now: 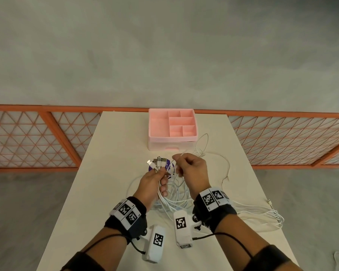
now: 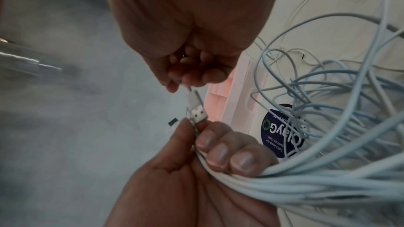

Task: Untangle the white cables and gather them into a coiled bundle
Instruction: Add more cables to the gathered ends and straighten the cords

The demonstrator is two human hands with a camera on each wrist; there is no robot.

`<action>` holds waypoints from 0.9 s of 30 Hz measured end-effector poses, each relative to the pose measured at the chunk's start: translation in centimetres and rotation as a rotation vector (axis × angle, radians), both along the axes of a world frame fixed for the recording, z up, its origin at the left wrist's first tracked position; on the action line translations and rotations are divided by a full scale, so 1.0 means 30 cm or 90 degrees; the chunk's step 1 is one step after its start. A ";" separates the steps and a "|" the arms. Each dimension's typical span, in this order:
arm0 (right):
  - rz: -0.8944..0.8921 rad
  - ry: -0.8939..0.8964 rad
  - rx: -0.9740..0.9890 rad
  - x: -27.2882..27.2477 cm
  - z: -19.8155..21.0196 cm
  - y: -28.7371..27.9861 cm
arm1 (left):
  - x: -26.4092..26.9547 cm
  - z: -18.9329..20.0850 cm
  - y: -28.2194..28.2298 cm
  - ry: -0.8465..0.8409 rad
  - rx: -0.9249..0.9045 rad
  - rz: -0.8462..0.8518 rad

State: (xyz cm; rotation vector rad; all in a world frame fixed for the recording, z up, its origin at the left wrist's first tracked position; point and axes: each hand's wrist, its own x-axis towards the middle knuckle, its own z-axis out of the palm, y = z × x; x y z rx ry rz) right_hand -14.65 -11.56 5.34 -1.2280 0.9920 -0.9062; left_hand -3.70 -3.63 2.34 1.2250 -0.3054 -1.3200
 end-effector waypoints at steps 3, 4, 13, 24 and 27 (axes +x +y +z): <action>-0.016 -0.127 0.112 0.001 0.004 0.001 | 0.003 -0.004 0.002 0.043 -0.003 0.012; -0.013 -0.176 0.153 -0.001 0.007 0.001 | 0.002 -0.003 0.002 0.048 -0.007 0.013; 0.102 -0.047 0.111 -0.010 -0.057 0.044 | -0.017 0.006 -0.013 -0.011 -0.058 0.017; 0.133 -0.108 0.227 -0.049 -0.106 0.068 | -0.005 0.006 -0.019 -0.010 -0.048 0.087; 0.039 -0.262 0.345 -0.070 -0.084 0.045 | 0.000 0.023 -0.022 0.042 -0.069 0.149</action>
